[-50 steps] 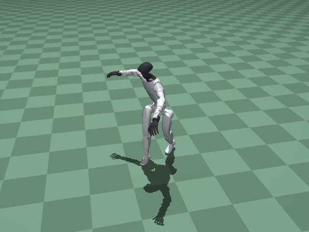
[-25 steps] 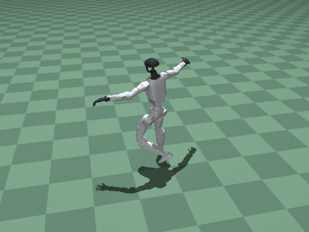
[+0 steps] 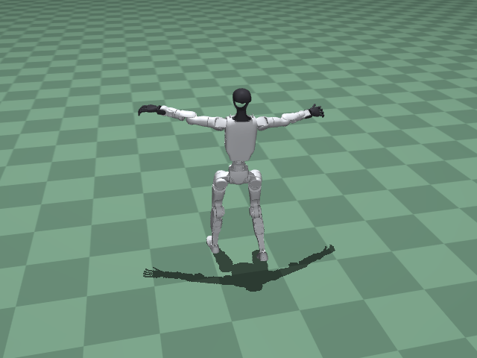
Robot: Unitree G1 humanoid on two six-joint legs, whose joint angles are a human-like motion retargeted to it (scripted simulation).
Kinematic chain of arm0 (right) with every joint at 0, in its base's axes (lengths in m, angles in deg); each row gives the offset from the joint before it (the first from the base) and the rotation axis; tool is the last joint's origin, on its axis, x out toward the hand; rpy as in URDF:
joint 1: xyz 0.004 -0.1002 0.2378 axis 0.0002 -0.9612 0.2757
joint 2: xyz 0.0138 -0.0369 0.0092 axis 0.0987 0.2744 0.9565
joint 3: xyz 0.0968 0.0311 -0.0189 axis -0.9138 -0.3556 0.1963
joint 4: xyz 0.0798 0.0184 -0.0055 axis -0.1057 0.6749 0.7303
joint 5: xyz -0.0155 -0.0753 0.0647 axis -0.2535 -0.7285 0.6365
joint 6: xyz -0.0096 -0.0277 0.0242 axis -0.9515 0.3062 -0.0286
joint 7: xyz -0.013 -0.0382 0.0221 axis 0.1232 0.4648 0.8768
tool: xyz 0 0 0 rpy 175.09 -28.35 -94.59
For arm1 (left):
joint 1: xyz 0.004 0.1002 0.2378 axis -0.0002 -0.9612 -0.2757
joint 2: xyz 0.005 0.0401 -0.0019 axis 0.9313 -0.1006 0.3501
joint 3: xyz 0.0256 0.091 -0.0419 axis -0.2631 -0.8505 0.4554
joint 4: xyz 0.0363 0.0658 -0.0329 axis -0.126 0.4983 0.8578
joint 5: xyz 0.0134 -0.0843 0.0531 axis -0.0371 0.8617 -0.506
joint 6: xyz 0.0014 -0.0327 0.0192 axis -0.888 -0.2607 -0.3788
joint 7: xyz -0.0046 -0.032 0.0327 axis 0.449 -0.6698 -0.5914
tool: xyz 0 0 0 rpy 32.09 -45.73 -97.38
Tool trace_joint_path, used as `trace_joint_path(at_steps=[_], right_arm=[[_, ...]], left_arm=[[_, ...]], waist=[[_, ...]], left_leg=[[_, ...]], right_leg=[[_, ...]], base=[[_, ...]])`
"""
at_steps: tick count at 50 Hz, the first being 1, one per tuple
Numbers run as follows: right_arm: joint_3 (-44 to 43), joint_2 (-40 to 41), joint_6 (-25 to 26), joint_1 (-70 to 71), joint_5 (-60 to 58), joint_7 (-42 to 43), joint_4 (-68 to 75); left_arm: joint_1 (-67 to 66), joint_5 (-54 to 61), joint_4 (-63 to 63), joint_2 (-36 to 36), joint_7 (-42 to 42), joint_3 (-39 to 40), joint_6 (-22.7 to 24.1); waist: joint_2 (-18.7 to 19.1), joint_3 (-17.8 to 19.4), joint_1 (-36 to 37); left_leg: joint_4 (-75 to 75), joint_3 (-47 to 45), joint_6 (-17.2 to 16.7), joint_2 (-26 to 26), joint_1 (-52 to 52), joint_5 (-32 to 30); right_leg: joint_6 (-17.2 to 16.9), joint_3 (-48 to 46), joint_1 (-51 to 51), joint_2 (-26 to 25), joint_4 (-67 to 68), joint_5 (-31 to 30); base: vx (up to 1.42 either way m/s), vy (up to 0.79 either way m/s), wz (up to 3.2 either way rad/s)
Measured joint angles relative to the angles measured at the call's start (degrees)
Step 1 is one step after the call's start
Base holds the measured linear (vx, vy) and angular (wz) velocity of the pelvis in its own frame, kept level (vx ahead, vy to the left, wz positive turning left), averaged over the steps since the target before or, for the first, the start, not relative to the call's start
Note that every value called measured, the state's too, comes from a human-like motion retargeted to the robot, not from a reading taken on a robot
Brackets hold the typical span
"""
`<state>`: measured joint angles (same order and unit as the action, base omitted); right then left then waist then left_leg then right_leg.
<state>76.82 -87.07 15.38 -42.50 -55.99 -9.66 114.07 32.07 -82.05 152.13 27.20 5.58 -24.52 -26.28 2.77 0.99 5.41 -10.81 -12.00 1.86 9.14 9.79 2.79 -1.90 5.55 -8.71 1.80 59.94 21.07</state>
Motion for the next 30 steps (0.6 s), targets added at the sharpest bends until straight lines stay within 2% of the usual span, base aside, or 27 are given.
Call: trace_joint_path(at_steps=[2, 3, 4, 5, 7, 8, 10, 12, 15, 18, 20, 22, 25, 28, 30], right_arm=[[0.7, -0.5, -1.3, -0.5, 0.7, 0.5, 0.2], [1.2, -1.1, -2.1, -0.7, 0.9, 0.8, 0.1], [1.9, -1.9, -2.7, -0.5, 1.0, 1.0, -0.2], [2.6, -2.8, -3.1, -0.2, 1.0, 1.3, -0.5], [5.3, -4.7, -2.6, 2.7, 0.7, 0.4, -1.1], [6.7, -5.4, -2.2, 4.3, 0.3, -0.4, -1.5], [9.6, -5.9, -1.5, 7.7, -1.0, -1.7, -2.2], [11.0, -5.3, -0.9, 9.6, -2.5, -1.8, -2.2], [9.9, -3.2, 0.4, 9.7, -4.0, -1.6, -0.9], [6.2, -0.3, 2.1, 6.4, -3.9, -2.4, 0.3], [4.5, 1.4, 2.4, 4.3, -4.1, -2.7, 0.7], [4.7, 1.3, 1.4, 3.4, -3.8, -2.0, 0.2], [7.0, -1.9, -1.4, 5.2, -2.4, -1.6, -1.3], [9.9, -4.9, -1.8, 11.3, -2.2, -3.7, -1.8], [11.4, -4.7, -1.3, 13.3, -0.6, -2.7, -1.7]], left_arm=[[-0.4, 2.5, 1.1, -2.8, -0.4, -1.0, 1.5], [-0.4, 3.3, 1.1, -3.8, -0.4, -1.8, 2.3], [0.2, 3.8, 1.0, -4.5, -0.6, -2.7, 2.7], [1.2, 4.1, 0.8, -5.2, -0.8, -3.8, 3.0], [7.0, 2.0, 0.5, -5.2, 0.6, -7.4, 2.5], [10.0, 0.1, 0.3, -4.8, 1.8, -9.2, 2.1], [15.1, -4.1, 0.0, -4.0, 4.5, -12.8, 1.4], [16.8, -6.2, 0.1, -4.0, 6.2, -15.2, 1.1], [15.8, -5.4, 0.9, -5.4, 6.7, -16.0, 1.0], [11.9, -1.3, 1.5, -5.5, 5.3, -13.3, 0.7], [9.4, 1.2, 1.4, -3.9, 3.8, -11.6, 0.6], [8.1, 3.3, 1.0, -1.3, 2.4, -11.0, 0.8], [7.8, 3.9, 0.3, 2.5, 2.6, -10.2, 2.0], [9.1, -2.9, 0.7, 4.7, 5.7, -9.5, 1.9], [8.4, -4.9, 1.3, 4.5, 5.1, -9.1, 0.3]], waist=[[1.7, -0.7, 1.1], [2.0, -0.3, 1.2], [1.9, 0.5, 0.9], [1.5, 1.7, 0.3], [-1.0, 5.3, -2.1], [-2.0, 6.6, -3.1], [-3.0, 7.9, -4.7], [-3.5, 7.0, -6.8], [-3.8, 3.7, -11.4], [-5.6, -0.4, -16.0], [-6.7, -2.4, -17.7], [-6.4, -2.3, -17.1], [-3.3, 1.6, -12.9], [-3.8, 4.2, -7.2], [-5.7, 4.2, -4.4]], left_leg=[[6.3, 1.9, -2.3, 0.8, 1.6, -7.0], [7.2, 3.1, -3.6, 0.7, 2.5, -6.5], [6.0, 3.6, -4.1, 0.2, 3.5, -4.0], [3.7, 3.7, -4.2, -0.6, 4.5, -0.4], [-13.8, 1.3, -2.0, -1.9, 9.3, 10.2], [-24.6, -0.4, -0.4, -1.3, 12.0, 15.2], [-41.9, -2.4, 2.9, 0.8, 14.9, 22.8], [-48.8, -1.9, 4.6, 0.4, 13.3, 25.8], [-46.8, 0.3, 4.6, -2.3, 6.7, 25.5], [-37.6, 0.4, 5.2, -4.7, 0.0, 20.6], [-30.0, 0.8, 5.2, -5.5, -3.5, 15.3], [-21.7, 2.0, 3.6, -4.9, -6.5, 14.5], [-11.8, 1.6, 0.7, -1.0, -9.5, 23.8], [-16.0, -1.2, 2.8, 0.4, -4.0, 31.4], [-18.7, -2.0, 3.4, 0.0, 1.1, 30.3]], right_leg=[[0.3, -0.4, 5.2, -1.3, -7.9, -7.3], [0.5, -0.9, 7.8, -1.3, -12.3, -9.4], [1.0, -2.1, 10.2, -0.4, -17.3, -8.1], [1.7, -3.7, 12.5, 0.9, -22.4, -5.1], [2.5, -6.8, 14.7, 4.6, -29.2, 5.7], [2.9, -7.2, 13.5, 5.7, -29.7, 9.9], [3.5, -7.1, 7.3, 6.6, -25.4, 14.0], [2.4, -8.0, 0.9, 7.0, -23.0, 11.1], [-1.0, -9.8, -1.7, 7.0, -32.9, 0.2], [-3.6, -10.0, -0.7, 8.3, -49.3, -13.2], [-4.3, -9.8, -1.4, 8.8, -54.7, -16.8], [-3.7, -11.8, -2.2, 8.3, -53.1, -14.5], [-1.3, -14.6, -4.7, 6.0, -36.1, -3.5], [0.7, -12.1, -10.9, 7.8, -5.8, 8.1], [0.9, -9.3, -10.4, 8.5, 3.7, 11.0]], base=[[-1.09, -0.21, -0.1], [-1.16, -0.22, 0.28], [-1.2, -0.22, 0.55], [-1.23, -0.23, 0.85], [-1.22, -0.19, 0.94], [-1.17, -0.11, 0.62], [-1.1, -0.05, 0.29], [-1.0, -0.03, 0.36], [-0.92, -0.01, 0.85], [-0.96, 0.07, 0.89], [-1.05, 0.13, 0.33], [-1.15, 0.19, -0.31], [-1.21, 0.22, -0.96], [-1.12, 0.06, -1.01], [-1.03, -0.12, -0.49]])
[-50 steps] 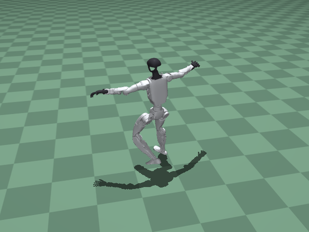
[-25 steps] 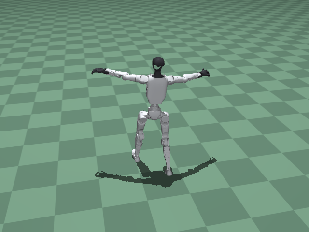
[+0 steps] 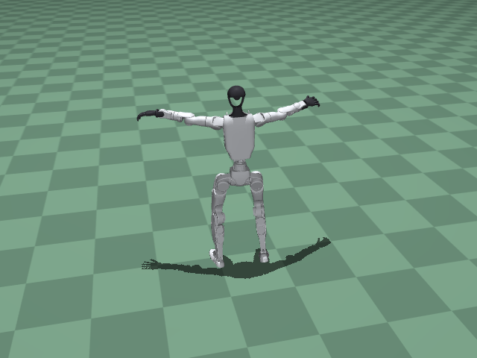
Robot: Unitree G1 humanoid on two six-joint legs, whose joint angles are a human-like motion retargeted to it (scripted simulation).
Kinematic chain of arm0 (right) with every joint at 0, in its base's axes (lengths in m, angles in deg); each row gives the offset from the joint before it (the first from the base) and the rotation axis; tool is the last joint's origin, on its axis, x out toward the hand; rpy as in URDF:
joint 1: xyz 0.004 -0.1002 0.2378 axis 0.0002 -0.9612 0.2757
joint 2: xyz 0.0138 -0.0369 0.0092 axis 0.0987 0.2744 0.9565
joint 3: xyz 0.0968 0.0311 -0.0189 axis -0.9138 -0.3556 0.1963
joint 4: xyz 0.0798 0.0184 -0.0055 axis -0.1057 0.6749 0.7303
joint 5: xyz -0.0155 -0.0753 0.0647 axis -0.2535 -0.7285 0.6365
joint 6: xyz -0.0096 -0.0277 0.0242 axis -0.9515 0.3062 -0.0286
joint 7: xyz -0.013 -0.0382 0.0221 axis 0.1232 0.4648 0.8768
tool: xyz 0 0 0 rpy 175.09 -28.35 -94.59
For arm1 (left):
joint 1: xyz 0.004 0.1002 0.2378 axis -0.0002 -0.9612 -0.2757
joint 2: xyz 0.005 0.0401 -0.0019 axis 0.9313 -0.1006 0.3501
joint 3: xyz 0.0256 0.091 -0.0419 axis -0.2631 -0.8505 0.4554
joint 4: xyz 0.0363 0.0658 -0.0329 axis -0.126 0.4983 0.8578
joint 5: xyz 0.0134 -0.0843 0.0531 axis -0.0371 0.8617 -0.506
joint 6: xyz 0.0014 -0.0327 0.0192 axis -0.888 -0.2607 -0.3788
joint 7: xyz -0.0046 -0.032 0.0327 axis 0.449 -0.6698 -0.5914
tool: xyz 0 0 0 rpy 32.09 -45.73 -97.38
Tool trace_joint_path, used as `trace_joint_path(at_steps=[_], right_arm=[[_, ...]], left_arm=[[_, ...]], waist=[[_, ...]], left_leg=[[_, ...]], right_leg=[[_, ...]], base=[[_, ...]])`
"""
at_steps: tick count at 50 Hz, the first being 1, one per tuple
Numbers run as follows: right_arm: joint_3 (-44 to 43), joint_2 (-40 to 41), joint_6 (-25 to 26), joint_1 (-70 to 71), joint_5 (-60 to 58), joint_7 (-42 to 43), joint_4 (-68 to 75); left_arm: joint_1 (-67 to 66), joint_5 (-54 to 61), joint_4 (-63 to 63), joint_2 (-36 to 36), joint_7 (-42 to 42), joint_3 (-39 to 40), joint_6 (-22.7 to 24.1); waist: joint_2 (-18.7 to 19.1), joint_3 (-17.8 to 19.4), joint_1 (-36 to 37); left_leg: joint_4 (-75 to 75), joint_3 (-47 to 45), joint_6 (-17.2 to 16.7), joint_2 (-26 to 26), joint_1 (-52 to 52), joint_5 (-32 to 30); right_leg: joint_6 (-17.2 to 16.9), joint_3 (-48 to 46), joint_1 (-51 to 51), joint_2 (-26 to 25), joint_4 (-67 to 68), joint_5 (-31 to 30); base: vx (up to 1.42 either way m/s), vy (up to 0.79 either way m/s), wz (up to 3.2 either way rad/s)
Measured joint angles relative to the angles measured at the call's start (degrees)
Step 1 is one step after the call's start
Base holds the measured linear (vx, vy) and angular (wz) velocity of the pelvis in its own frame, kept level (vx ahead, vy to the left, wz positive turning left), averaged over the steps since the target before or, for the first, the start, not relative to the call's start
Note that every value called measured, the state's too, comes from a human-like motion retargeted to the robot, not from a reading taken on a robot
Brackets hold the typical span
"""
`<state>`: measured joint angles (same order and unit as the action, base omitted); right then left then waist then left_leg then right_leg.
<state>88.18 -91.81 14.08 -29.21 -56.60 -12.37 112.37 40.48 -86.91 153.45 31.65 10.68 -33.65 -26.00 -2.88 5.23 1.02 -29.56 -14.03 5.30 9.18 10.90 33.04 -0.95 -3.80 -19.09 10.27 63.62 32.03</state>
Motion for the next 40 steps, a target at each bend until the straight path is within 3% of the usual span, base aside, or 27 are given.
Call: trace_joint_path(at_steps=[3, 6, 8, 10, 12, 15, 18, 21, 25, 26, 28, 31, 35, 37, 40], right_arm=[[-1.0, 3.3, 0.1, -2.2, 1.5, 3.7, 0.9], [-4.4, 6.9, -0.5, -6.9, 0.1, 5.4, 1.3], [-5.0, 8.3, -1.3, -8.5, -1.0, 5.6, 1.3], [-4.2, 8.2, -2.1, -8.9, -2.3, 5.2, 0.9], [-1.8, 6.5, -2.1, -6.8, -3.4, 3.7, 0.4], [2.4, 3.0, -2.0, -1.4, -3.9, 2.0, -0.4], [3.0, 2.3, -2.3, 1.2, -3.6, 6.8, -0.6], [-0.2, 5.3, -1.4, -1.1, -2.7, 10.1, 0.5], [-5.8, 9.8, 1.2, -8.6, -4.5, 6.3, 2.4], [-5.7, 10.3, 1.2, -9.5, -5.2, 5.6, 2.4], [-4.5, 10.7, 0.2, -10.0, -5.7, 5.8, 1.7], [-0.3, 10.3, -1.6, -4.4, -5.0, 6.9, 0.0], [5.6, 10.7, -0.8, 6.0, -4.6, 5.6, -0.5], [8.4, 11.5, 0.4, 8.3, -3.5, 6.1, -0.9], [10.5, 14.6, 2.0, 9.2, -2.0, 7.0, -1.6]], left_arm=[[-5.7, 1.6, 2.4, -5.2, -4.7, 4.3, -1.8], [-15.7, 3.7, 4.0, -12.9, -7.4, 13.1, -0.8], [-19.5, 4.0, 4.4, -17.0, -7.2, 16.1, 0.6], [-21.4, 3.9, 4.0, -19.5, -6.8, 16.8, 1.9], [-20.3, 3.1, 3.0, -19.4, -5.7, 15.5, 2.7], [-14.8, -1.3, 1.6, -16.0, -4.1, 12.5, 2.7], [-11.9, -3.4, 0.5, -13.5, -7.1, 11.3, 0.8], [-14.3, -0.2, 0.4, -14.1, -9.4, 12.3, 0.4], [-20.0, 5.2, 0.4, -15.9, -5.8, 15.5, 2.3], [-20.9, 6.3, 0.3, -15.6, -4.9, 15.9, 2.7], [-22.7, 9.0, -0.5, -14.0, -4.2, 16.8, 3.1], [-23.9, 9.2, -1.7, -9.4, -4.1, 18.8, 3.2], [-22.8, 3.7, -1.8, -5.4, -1.7, 19.9, 1.6], [-22.5, 3.2, -1.0, -5.9, -1.6, 19.8, -0.6], [-24.2, 6.2, 1.4, -9.1, -2.6, 20.7, -3.3]], waist=[[-1.6, -2.2, 4.3], [-0.6, -5.1, 8.1], [-0.2, -6.1, 9.7], [-0.5, -5.5, 10.2], [-1.8, -2.6, 9.0], [-2.9, 1.5, 5.5], [-1.6, 0.9, 1.4], [-0.9, -1.8, -3.4], [-0.6, -5.9, -8.9], [0.1, -6.4, -9.1], [2.2, -6.1, -8.5], [5.6, -3.3, -6.2], [4.1, -0.6, -2.7], [2.5, 0.1, 0.7], [1.9, -0.1, 6.4]], left_leg=[[8.0, -1.3, -2.5, -0.4, 2.2, -11.3], [19.6, -1.9, -4.4, 0.2, 2.4, -27.6], [23.8, -2.0, -6.0, 0.5, 3.6, -33.2], [23.8, -1.6, -6.7, -0.3, 4.6, -30.8], [14.0, 0.9, -5.4, -2.3, 7.2, -24.1], [-15.5, 4.0, -2.5, -2.9, 15.8, -10.8], [-32.1, 2.0, 0.4, -0.4, 16.7, -2.9], [-26.8, 1.6, -0.4, -4.3, 8.0, -4.5], [-6.9, 6.2, -1.6, -12.6, -5.0, -17.3], [-1.9, 7.1, -1.8, -12.9, -7.4, -19.0], [8.2, 6.9, -3.1, -11.7, -12.0, -18.5], [16.9, 3.6, -4.2, -7.5, -13.8, -9.5], [9.5, 1.8, 1.7, -7.2, -4.0, -1.3], [7.4, 0.2, 1.6, -7.2, 1.0, -4.2], [14.4, -2.6, -0.6, -5.5, 3.7, -16.3]], right_leg=[[-1.4, 4.3, 8.3, -3.3, -5.9, -2.3], [-1.1, 7.0, 17.9, -6.6, -21.0, -11.6], [-0.2, 6.8, 22.6, -6.4, -31.4, -18.5], [0.1, 5.8, 26.2, -4.7, -41.1, -20.9], [0.0, 4.4, 27.8, -2.3, -46.7, -14.9], [-0.1, 2.9, 23.2, -1.0, -44.8, -1.9], [0.0, 0.9, 12.9, -2.8, -38.7, 0.0], [-1.8, -1.0, 8.8, -3.5, -45.3, -11.0], [-4.6, 1.2, 8.2, -4.0, -60.5, -31.3], [-4.5, 2.7, 7.5, -4.7, -60.6, -32.0], [-3.3, 4.9, 6.4, -7.0, -57.5, -29.1], [-1.9, 4.4, 3.8, -10.0, -40.0, -17.2], [-1.5, 3.5, 1.0, -4.7, -11.9, -4.7], [-1.8, 7.1, 3.1, -3.6, -7.6, -4.3], [-2.5, 13.1, 9.7, -5.7, -13.2, -9.8]], base=[[-0.96, -0.22, -0.28], [-1.0, -0.31, -0.17], [-1.12, -0.34, 0.03], [-1.23, -0.35, 0.37], [-1.32, -0.35, 0.79], [-1.29, -0.26, 0.9], [-1.14, -0.16, 0.7], [-1.01, -0.12, 0.71], [-1.04, -0.02, 0.68], [-1.14, 0.04, 0.12], [-1.2, 0.04, -0.49], [-1.24, 0.03, -0.84], [-1.17, -0.08, -0.44], [-1.11, -0.2, -0.67], [-1.09, -0.29, -0.9]])
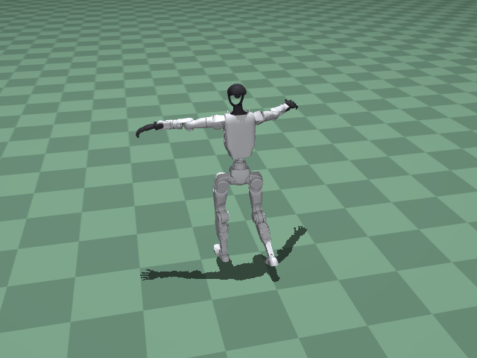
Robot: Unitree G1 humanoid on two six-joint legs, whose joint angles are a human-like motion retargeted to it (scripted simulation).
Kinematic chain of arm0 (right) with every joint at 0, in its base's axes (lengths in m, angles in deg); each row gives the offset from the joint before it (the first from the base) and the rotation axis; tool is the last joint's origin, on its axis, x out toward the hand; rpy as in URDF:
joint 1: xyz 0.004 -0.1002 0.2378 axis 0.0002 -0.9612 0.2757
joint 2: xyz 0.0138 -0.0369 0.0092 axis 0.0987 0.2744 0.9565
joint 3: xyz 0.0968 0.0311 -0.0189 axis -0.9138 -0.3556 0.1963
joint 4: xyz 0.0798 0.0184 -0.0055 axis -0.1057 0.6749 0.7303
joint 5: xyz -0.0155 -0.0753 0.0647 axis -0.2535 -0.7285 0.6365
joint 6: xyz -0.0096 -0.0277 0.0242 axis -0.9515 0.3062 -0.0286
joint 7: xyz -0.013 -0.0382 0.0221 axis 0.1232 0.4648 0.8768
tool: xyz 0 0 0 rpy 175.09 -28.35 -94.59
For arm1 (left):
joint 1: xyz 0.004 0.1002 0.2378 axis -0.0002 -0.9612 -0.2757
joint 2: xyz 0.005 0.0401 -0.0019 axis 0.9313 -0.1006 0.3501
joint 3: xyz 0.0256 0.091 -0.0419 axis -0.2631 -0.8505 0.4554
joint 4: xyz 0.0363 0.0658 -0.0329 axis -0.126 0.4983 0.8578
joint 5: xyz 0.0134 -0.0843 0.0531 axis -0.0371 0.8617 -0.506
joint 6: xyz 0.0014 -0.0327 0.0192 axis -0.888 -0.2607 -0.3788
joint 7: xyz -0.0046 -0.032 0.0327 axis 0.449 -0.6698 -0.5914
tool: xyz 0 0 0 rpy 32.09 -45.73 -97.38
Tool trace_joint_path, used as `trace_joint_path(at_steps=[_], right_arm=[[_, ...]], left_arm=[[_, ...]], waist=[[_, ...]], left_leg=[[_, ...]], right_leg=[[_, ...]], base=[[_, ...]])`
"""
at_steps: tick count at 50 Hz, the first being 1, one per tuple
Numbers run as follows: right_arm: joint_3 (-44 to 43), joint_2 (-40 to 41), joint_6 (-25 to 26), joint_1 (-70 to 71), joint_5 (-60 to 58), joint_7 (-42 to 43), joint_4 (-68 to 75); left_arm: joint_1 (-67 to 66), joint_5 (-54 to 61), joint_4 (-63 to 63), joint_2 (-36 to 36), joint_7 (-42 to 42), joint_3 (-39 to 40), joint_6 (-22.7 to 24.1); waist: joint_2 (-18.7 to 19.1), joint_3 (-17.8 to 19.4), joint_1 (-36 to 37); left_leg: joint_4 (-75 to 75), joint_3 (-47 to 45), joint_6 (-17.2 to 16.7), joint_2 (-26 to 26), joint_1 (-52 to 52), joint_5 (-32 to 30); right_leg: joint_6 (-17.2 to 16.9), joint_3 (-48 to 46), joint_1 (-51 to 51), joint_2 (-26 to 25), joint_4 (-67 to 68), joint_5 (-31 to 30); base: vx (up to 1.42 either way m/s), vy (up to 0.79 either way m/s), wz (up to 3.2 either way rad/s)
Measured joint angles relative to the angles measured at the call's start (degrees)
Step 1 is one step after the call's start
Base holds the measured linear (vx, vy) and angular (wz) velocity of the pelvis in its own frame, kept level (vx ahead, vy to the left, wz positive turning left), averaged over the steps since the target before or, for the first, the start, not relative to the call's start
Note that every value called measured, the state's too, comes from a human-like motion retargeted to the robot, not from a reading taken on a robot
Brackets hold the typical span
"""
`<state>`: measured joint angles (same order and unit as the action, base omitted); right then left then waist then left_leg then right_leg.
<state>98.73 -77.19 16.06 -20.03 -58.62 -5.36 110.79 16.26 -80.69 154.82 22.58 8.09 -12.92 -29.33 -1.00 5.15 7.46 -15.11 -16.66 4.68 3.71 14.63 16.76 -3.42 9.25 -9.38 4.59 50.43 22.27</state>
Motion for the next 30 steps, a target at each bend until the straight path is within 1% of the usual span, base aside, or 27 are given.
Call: trace_joint_path(at_steps=[2, 3, 5, 7, 9, 10, 11, 12, 13, 15, 17, 18, 20, 22, 23, 24, 25, 27, 28, 30], right_arm=[[-0.1, 1.9, 0.3, -0.1, -0.2, -0.1, -0.2], [-0.2, 2.4, 0.1, 0.0, -0.6, -0.2, -0.2], [0.5, 2.3, -0.1, 0.8, -2.1, 0.0, -0.1], [2.8, 0.8, -0.1, 3.5, -3.2, 1.5, 0.0], [5.8, -0.8, 0.1, 7.5, -3.1, 2.2, 0.3], [7.2, -1.4, 0.1, 9.9, -2.6, 2.3, 0.6], [8.1, -1.5, -0.1, 11.5, -2.3, 2.6, 1.1], [8.4, -1.3, -0.1, 12.7, -2.0, 3.1, 1.6], [7.5, -0.6, 0.1, 13.0, -1.7, 3.9, 2.4], [5.0, 1.2, 0.1, 10.5, -1.9, 5.6, 3.5], [0.9, 3.8, 1.0, 4.9, -2.1, 6.2, 4.1], [-0.5, 4.9, 1.4, 2.2, -2.4, 5.6, 4.3], [-3.1, 6.9, 2.3, -1.9, -3.6, 3.6, 4.4], [-3.2, 7.7, 1.9, -3.3, -4.6, 2.8, 3.9], [-2.6, 7.8, 1.1, -3.2, -5.1, 3.0, 3.4], [-1.3, 7.8, 0.0, -2.0, -5.6, 3.2, 3.0], [0.3, 7.6, -1.3, -0.4, -6.0, 3.2, 2.8], [4.4, 7.4, -3.0, 6.2, -6.9, 1.5, 3.3], [5.9, 7.6, -3.1, 9.5, -7.4, 0.4, 3.7], [7.4, 8.5, -2.5, 14.6, -8.3, -0.7, 4.2]], left_arm=[[-2.6, 2.4, 1.4, -2.7, 0.0, 1.8, -0.2], [-3.9, 3.3, 1.7, -3.8, 0.1, 2.5, 0.1], [-5.7, 4.6, 1.5, -5.3, 0.0, 3.2, 1.0], [-5.4, 5.9, 0.4, -5.1, -1.4, 2.7, 1.6], [-2.5, 4.6, -0.4, -3.0, -1.7, 1.7, 1.9], [-0.4, 3.2, -0.6, -1.6, -1.5, 1.3, 1.9], [1.3, 1.2, -0.5, -0.5, -1.0, 1.2, 1.9], [2.6, -0.2, -0.4, 0.3, -0.8, 1.3, 1.8], [3.3, -0.8, 0.0, 0.6, -1.3, 1.6, 1.3], [2.4, 0.0, 0.7, 0.1, -2.6, 2.2, 1.1], [-0.4, 2.9, 1.2, -0.8, -4.4, 2.9, 1.1], [-1.6, 3.8, 1.2, -1.1, -4.4, 3.2, 1.4], [-3.3, 4.8, 0.7, -0.9, -3.7, 4.2, 1.7], [-4.2, 5.0, -0.6, 0.6, -3.4, 4.8, 2.1], [-4.8, 4.8, -1.4, 1.8, -3.5, 5.0, 2.4], [-5.3, 4.0, -2.1, 3.3, -3.3, 5.1, 3.0], [-5.8, 2.8, -2.8, 4.9, -2.9, 5.2, 3.8], [-6.1, -1.3, -3.5, 8.6, -0.3, 5.5, 5.8], [-5.9, -3.4, -3.8, 10.3, 1.2, 5.8, 6.4], [-5.3, -6.0, -4.2, 12.6, 3.3, 6.7, 6.8]], waist=[[0.9, -0.9, 2.2], [1.2, -1.3, 2.9], [0.8, -1.6, 3.5], [-1.1, -0.7, 2.5], [-3.7, 0.7, 1.3], [-4.6, 1.5, 0.6], [-4.5, 1.4, 0.1], [-4.4, 1.2, -0.6], [-4.3, 0.5, -1.4], [-4.0, -1.4, -3.5], [-5.0, -2.5, -5.9], [-5.3, -2.9, -7.0], [-5.6, -3.9, -9.3], [-4.4, -5.0, -10.6], [-3.4, -5.3, -11.0], [-2.0, -5.2, -11.0], [-0.6, -4.9, -10.9], [1.4, -3.5, -9.2], [1.3, -2.7, -7.9], [-0.4, -1.1, -4.1]], left_leg=[[5.8, 0.0, -1.7, 1.7, 1.8, -10.3], [7.9, 0.4, -2.8, 2.3, 3.0, -13.9], [9.5, 1.2, -3.8, 2.3, 5.2, -15.6], [2.6, 1.7, -3.0, 0.5, 8.3, -10.3], [-13.3, 2.6, -1.9, -0.7, 13.0, -1.8], [-23.5, 3.2, -1.2, -0.6, 15.9, 3.2], [-32.4, 3.7, -0.1, 0.5, 17.5, 7.5], [-39.9, 4.1, 1.0, 1.4, 18.6, 10.9], [-44.4, 4.7, 2.0, 1.7, 18.4, 12.7], [-46.5, 6.3, 2.4, -0.1, 14.6, 12.5], [-38.5, 7.7, 1.3, -4.0, 6.2, 6.5], [-33.4, 7.8, 0.9, -5.1, 1.6, 3.0], [-22.9, 6.3, 0.6, -5.6, -6.7, -3.3], [-14.6, 4.1, -0.3, -3.9, -12.2, -6.2], [-10.7, 3.2, -1.2, -2.7, -14.6, -6.0], [-7.4, 2.5, -2.3, -1.4, -16.3, -3.3], [-4.3, 2.0, -3.5, 0.1, -17.7, 0.6], [-2.4, 2.8, -3.9, 1.6, -16.5, 12.1], [-3.6, 3.4, -2.6, 1.3, -14.6, 17.2], [-9.0, 3.3, 1.0, -0.4, -9.1, 23.8]], right_leg=[[0.2, 1.2, 4.8, -1.4, -8.6, -4.2], [0.4, 0.7, 6.9, -1.3, -13.4, -6.6], [0.4, -2.0, 10.5, 0.8, -23.4, -11.6], [-0.1, -6.4, 13.1, 4.5, -32.8, -9.7], [-0.8, -9.8, 13.1, 7.4, -38.9, -1.8], [-1.1, -11.0, 12.4, 8.1, -40.6, 2.3], [-0.4, -11.5, 10.2, 7.4, -40.5, 4.5], [0.2, -11.9, 7.8, 6.7, -40.2, 5.6], [0.8, -12.3, 5.0, 6.0, -39.9, 4.7], [1.4, -12.8, 0.5, 4.8, -40.9, -1.0], [0.2, -13.1, -1.2, 4.4, -45.2, -10.5], [-0.4, -13.3, -1.8, 4.1, -46.9, -14.7], [-1.9, -15.5, -3.1, 3.9, -48.8, -19.7], [-1.5, -19.9, -3.7, 3.3, -46.5, -17.2], [-0.8, -21.3, -3.7, 2.7, -43.7, -13.9], [-0.2, -21.6, -4.2, 1.9, -39.2, -9.7], [0.3, -21.3, -4.9, 0.8, -33.7, -5.2], [0.1, -19.9, -8.6, 0.8, -16.8, 3.1], [-0.1, -19.4, -10.0, 2.2, -8.8, 6.2], [-0.4, -18.0, -10.5, 6.3, 1.4, 11.0]], base=[[-1.14, -0.38, -0.47], [-1.2, -0.4, -0.06], [-1.27, -0.4, 0.38], [-1.35, -0.39, 0.9], [-1.34, -0.35, 0.89], [-1.27, -0.28, 0.62], [-1.22, -0.24, 0.46], [-1.15, -0.19, 0.34], [-1.1, -0.16, 0.38], [-1.03, -0.13, 0.44], [-0.95, -0.11, 0.53], [-0.95, -0.08, 0.61], [-0.98, -0.04, 0.66], [-1.06, 0.03, 0.51], [-1.11, 0.08, 0.29], [-1.15, 0.11, 0.14], [-1.16, 0.14, -0.05], [-1.15, 0.14, -0.23], [-1.09, 0.1, -0.32], [-1.01, 0.03, -0.44]])
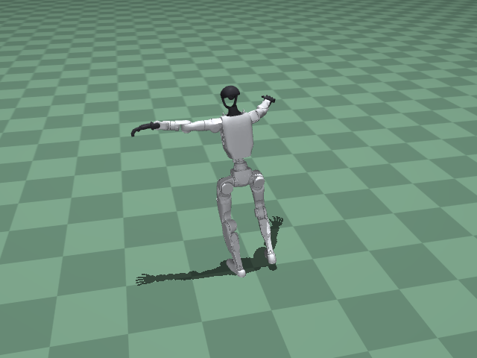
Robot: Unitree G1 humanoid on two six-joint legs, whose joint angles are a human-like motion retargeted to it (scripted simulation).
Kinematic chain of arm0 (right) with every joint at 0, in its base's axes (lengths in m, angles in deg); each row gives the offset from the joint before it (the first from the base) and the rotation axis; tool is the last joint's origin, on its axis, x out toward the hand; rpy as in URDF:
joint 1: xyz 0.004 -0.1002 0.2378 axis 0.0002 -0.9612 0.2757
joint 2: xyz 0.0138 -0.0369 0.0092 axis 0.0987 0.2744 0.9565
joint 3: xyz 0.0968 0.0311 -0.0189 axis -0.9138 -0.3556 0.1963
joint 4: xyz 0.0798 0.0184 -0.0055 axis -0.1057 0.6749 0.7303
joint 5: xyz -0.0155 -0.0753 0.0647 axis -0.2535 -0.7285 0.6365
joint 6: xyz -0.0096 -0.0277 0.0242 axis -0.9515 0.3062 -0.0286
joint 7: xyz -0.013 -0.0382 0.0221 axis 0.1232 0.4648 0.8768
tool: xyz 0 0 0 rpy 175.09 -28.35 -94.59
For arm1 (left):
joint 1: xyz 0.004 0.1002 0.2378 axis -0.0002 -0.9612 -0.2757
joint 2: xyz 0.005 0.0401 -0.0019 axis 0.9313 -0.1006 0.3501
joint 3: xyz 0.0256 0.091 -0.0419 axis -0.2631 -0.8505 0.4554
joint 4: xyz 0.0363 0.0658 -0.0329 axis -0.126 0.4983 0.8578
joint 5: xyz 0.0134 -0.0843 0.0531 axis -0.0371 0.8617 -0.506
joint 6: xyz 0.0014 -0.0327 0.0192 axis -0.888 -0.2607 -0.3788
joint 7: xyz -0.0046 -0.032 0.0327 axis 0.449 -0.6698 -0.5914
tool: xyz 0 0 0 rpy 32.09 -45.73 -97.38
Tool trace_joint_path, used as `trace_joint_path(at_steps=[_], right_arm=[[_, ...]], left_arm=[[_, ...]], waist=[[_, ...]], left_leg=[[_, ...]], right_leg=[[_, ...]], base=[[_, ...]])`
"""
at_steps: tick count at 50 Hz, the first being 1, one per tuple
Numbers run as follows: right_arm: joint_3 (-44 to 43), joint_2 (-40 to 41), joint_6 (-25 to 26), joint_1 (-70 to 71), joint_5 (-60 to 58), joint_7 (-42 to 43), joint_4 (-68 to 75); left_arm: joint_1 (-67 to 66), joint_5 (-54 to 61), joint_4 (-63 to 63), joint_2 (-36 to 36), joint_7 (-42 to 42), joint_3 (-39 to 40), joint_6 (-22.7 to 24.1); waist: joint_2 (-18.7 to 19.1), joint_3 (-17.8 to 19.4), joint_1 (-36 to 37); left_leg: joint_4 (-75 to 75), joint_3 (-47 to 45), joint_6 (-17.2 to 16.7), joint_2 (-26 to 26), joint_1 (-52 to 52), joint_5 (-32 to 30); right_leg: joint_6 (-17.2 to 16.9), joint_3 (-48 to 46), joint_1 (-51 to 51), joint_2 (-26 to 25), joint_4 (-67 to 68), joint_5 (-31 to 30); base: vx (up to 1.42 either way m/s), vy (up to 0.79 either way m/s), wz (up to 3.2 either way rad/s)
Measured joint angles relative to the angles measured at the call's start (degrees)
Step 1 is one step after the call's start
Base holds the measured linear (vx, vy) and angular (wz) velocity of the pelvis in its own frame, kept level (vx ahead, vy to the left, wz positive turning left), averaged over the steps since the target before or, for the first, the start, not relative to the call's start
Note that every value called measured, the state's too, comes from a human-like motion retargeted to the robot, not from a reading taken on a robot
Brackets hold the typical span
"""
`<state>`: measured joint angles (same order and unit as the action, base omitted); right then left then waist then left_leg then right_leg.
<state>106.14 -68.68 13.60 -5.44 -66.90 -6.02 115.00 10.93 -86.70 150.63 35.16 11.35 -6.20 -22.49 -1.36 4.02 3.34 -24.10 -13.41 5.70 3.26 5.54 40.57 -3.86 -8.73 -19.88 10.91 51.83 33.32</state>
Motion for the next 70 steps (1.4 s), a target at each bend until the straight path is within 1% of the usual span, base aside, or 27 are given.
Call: trace_joint_path(at_steps=[3, 6, 9, 12, 15, 18, 20, 22, 25, 27, 30, 32, 34, 37, 39, 40, 43, 46, 49, 50, 52, 56, 59, 63, 66, 68, 70], right_arm=[[2.4, 3.0, 0.4, 0.7, 3.9, 2.8, -1.4], [-0.5, 7.6, -0.2, -3.5, 3.6, 5.4, -2.6], [-2.1, 8.2, -1.1, -5.7, 3.5, 6.6, -2.8], [-0.6, 5.2, -2.0, -4.3, 1.5, 8.3, -2.4], [3.8, 1.7, -0.3, 3.0, 0.6, 8.7, -1.2], [5.4, 0.2, -0.5, 9.5, 1.5, 8.9, -2.8], [4.5, 0.2, -1.6, 9.5, 4.5, 10.5, -5.3], [-1.3, 0.7, -3.0, 2.3, 7.9, 11.9, -9.3], [-17.8, 2.9, -3.1, -17.9, 10.6, 11.5, -14.7], [-28.4, 5.2, -2.3, -32.7, 10.2, 10.6, -15.7], [-39.0, 8.3, -2.3, -54.4, 10.1, 10.6, -14.3], [-42.0, 10.7, -2.8, -65.5, 11.4, 9.5, -11.4], [-43.2, 13.0, -2.4, -72.9, 13.1, 7.0, -8.1], [-44.2, 15.3, 0.0, -77.9, 15.3, 3.5, -4.3], [-45.2, 16.4, 1.2, -78.8, 16.3, 4.0, -3.8], [-45.4, 16.7, 1.3, -79.0, 16.9, 5.3, -4.2], [-43.2, 16.5, -1.5, -78.8, 16.6, 10.4, -6.4], [-43.1, 13.5, -3.9, -77.4, 15.0, 13.5, -7.4], [-45.7, 7.4, -4.6, -77.4, 14.5, 14.8, -7.2], [-47.0, 4.8, -4.5, -77.7, 14.6, 15.1, -6.9], [-50.0, -1.4, -4.4, -78.2, 15.6, 15.6, -6.3], [-59.1, -13.1, -3.1, -77.2, 14.8, 13.1, -5.6], [-63.5, -18.2, -1.8, -75.4, 13.3, 11.9, -6.3], [-64.4, -20.0, -0.2, -74.5, 11.9, 10.9, -7.5], [-61.1, -19.5, -0.3, -74.4, 9.7, 9.2, -6.8], [-58.1, -19.8, -0.5, -72.5, 9.1, 7.8, -5.5], [-56.2, -21.3, -0.7, -69.2, 9.7, 7.3, -3.8]], left_arm=[[0.3, 3.0, 0.8, -0.4, -1.0, 0.9, -1.2], [-2.3, 9.3, 3.7, -2.3, -4.0, 1.9, 0.8], [-6.5, 13.3, 5.6, -5.3, -5.4, 3.9, 2.8], [-10.6, 13.8, 5.6, -7.0, -5.6, 6.6, 4.8], [-12.8, 15.8, 3.7, -7.0, -5.8, 9.6, 4.5], [-13.3, 15.2, 3.2, -5.0, -5.7, 13.6, 3.6], [-14.2, 15.4, 2.3, -5.1, -7.8, 16.8, 2.0], [-16.2, 15.6, -1.3, -7.7, -11.7, 20.2, 0.6], [-18.1, 13.1, -10.4, -12.6, -16.0, 21.4, -0.9], [-14.1, 8.6, -16.2, -15.7, -16.8, 15.8, -1.3], [-0.7, 0.5, -21.6, -21.6, -17.7, 0.6, -1.3], [9.1, -4.0, -23.5, -25.8, -18.1, -8.4, -0.7], [17.7, -7.8, -25.1, -29.1, -17.7, -14.8, -0.7], [27.2, -12.4, -26.6, -32.2, -14.9, -19.2, -3.1], [30.4, -13.7, -27.0, -33.1, -13.4, -20.0, -6.0], [31.1, -13.3, -27.0, -33.3, -13.7, -20.3, -7.4], [27.3, -8.5, -23.9, -33.9, -19.1, -20.9, -8.1], [21.4, -2.1, -18.8, -35.5, -23.9, -20.3, -6.5], [18.1, 2.6, -14.4, -37.1, -25.6, -20.9, -4.8], [17.8, 3.7, -13.1, -37.3, -25.8, -21.5, -4.2], [18.6, 3.8, -10.0, -36.5, -24.9, -23.7, -4.0], [22.4, -1.6, -1.8, -31.1, -19.3, -26.3, -4.6], [23.5, -2.2, 3.4, -26.2, -15.9, -25.1, -6.5], [21.1, 2.2, 7.0, -22.0, -13.2, -21.3, -7.4], [13.2, 6.3, 7.2, -19.1, -12.9, -17.9, -4.1], [7.9, 9.4, 6.7, -16.3, -12.4, -15.5, -2.4], [4.6, 12.2, 6.2, -13.0, -11.9, -12.4, -1.9]], waist=[[-3.4, 1.8, 9.3], [-6.2, 0.7, 17.2], [-6.8, 0.0, 21.7], [-7.3, 0.5, 22.1], [-7.3, 1.8, 19.2], [-6.8, 3.7, 17.1], [-5.3, 4.1, 16.7], [-3.5, 2.8, 15.0], [-1.8, -1.8, 7.7], [-1.1, -5.1, 1.6], [0.4, -8.2, -4.7], [0.6, -7.8, -6.3], [-0.5, -5.4, -6.4], [-2.8, 0.0, -5.4], [-3.3, 2.7, -4.9], [-3.1, 3.6, -4.5], [-2.5, 3.4, -1.9], [-0.3, 2.8, -2.0], [1.4, 3.0, -4.7], [1.4, 3.3, -5.8], [0.3, 3.6, -7.1], [-2.6, 3.4, -8.9], [-3.2, 2.3, -9.3], [-4.4, 0.9, -9.7], [-6.0, 0.0, -6.7], [-5.5, 0.6, -3.9], [-3.0, 2.1, -1.9]], left_leg=[[-2.5, -3.1, 1.1, -1.9, 6.0, -3.0], [4.3, -5.3, -0.4, -2.4, 9.0, -14.1], [11.0, -0.5, -3.5, -4.3, 12.5, -23.7], [7.5, 5.8, -4.8, -7.9, 16.8, -21.2], [-0.3, 6.3, -0.6, -10.7, 19.1, -14.6], [-15.4, 1.7, 1.9, -6.8, 20.8, -5.7], [-18.7, 0.3, 1.6, -3.1, 18.4, -2.6], [-14.2, 0.1, -0.6, -0.5, 13.2, -3.9], [-4.0, -1.3, -5.1, 2.2, 6.3, -12.1], [0.0, -6.0, -8.0, 4.6, 3.7, -18.7], [1.1, -18.6, -11.4, 10.2, -0.6, -27.1], [1.9, -23.4, -12.1, 12.3, -4.2, -28.7], [3.9, -18.6, -10.6, 10.9, -6.8, -23.9], [-0.7, -3.0, -2.5, 7.4, -4.8, -12.3], [-8.9, 4.6, 1.5, 6.3, 1.0, -8.8], [-11.3, 7.5, 2.0, 6.0, 3.5, -8.8], [-2.7, 13.0, -2.0, 5.5, 2.9, -17.6], [11.2, 19.0, -5.4, 6.7, 0.8, -32.5], [16.4, 15.0, -8.0, 7.4, 1.9, -41.0], [16.1, 11.3, -7.8, 7.0, 2.2, -40.7], [10.0, 7.8, -4.5, 5.2, 3.2, -35.2], [-22.3, 7.8, 0.1, 2.4, 10.9, -16.5], [-36.6, 5.4, 0.4, 3.7, 11.8, -9.5], [-30.4, 7.2, -2.5, -3.3, 4.7, -11.6], [-13.3, 14.2, -6.4, -13.2, -4.3, -22.3], [-1.3, 15.3, -6.1, -14.2, -10.0, -25.9], [7.8, 10.4, -3.9, -10.3, -13.4, -22.7]], right_leg=[[-0.5, 5.2, 6.2, 1.9, -5.4, -0.5], [-2.9, 11.4, 13.9, -0.8, -21.7, -8.5], [-3.8, 14.9, 19.7, -3.3, -36.0, -18.6], [-3.9, 15.2, 22.8, -2.5, -44.2, -24.8], [-2.5, 6.7, 23.0, 0.4, -49.6, -17.1], [-2.0, -1.8, 20.1, 1.3, -48.4, -5.5], [-1.5, -4.7, 16.7, 0.4, -44.2, -1.8], [-2.8, -8.9, 14.2, 0.0, -39.5, -2.6], [-4.7, -19.8, 15.2, 0.6, -38.1, -7.8], [-4.1, -28.1, 17.3, 2.1, -36.6, -11.0], [0.1, -33.4, 19.7, 5.0, -27.7, -11.9], [2.5, -26.3, 18.7, 6.4, -16.1, -8.5], [2.6, -14.3, 15.9, 6.3, -2.9, -3.8], [2.6, 0.2, 12.2, 4.1, 13.8, 3.3], [5.1, 4.4, 9.8, 3.2, 20.3, 6.7], [6.6, 6.0, 8.3, 2.4, 22.1, 7.8], [6.9, 12.5, 5.2, -2.9, 17.4, 6.5], [6.1, 13.9, 6.1, -7.4, 3.7, 2.2], [4.9, 10.4, 9.5, -6.6, -11.8, -9.8], [4.0, 9.4, 10.9, -5.3, -16.2, -14.1], [2.0, 9.2, 12.4, -3.2, -19.2, -15.5], [-0.3, 3.1, 10.4, 1.0, -14.9, -7.6], [-0.7, -0.8, 5.8, 0.8, -13.7, -9.2], [-1.4, -3.4, 7.3, -0.6, -31.5, -24.2], [-3.3, 6.5, 8.8, -2.8, -45.6, -40.0], [-4.7, 17.6, 8.5, -5.7, -47.7, -41.7], [-4.4, 21.6, 8.1, -8.9, -43.2, -35.7]], base=[[-0.87, -0.09, -0.85], [-0.77, -0.21, -0.61], [-0.83, -0.2, 0.5], [-0.89, -0.12, 1.59], [-0.99, 0.01, 2.31], [-0.85, 0.03, 1.68], [-0.61, 0.08, 1.22], [-0.37, 0.13, 1.99], [-0.17, 0.2, 3.89], [-0.05, 0.33, 5.25], [0.05, 0.42, 5.3], [0.1, 0.45, 4.63], [0.07, 0.42, 3.92], [0.04, 0.25, 3.37], [0.03, 0.04, 3.13], [0.04, -0.09, 2.65], [0.04, -0.27, 2.13], [-0.08, -0.45, 2.58], [-0.23, -0.45, 3.53], [-0.32, -0.44, 3.6], [-0.39, -0.46, 3.23], [-0.46, -0.38, 2.26], [-0.56, -0.3, 1.3], [-0.72, -0.17, 0.87], [-0.87, -0.09, -0.18], [-0.97, -0.13, -0.58], [-1.02, -0.12, -0.21]])
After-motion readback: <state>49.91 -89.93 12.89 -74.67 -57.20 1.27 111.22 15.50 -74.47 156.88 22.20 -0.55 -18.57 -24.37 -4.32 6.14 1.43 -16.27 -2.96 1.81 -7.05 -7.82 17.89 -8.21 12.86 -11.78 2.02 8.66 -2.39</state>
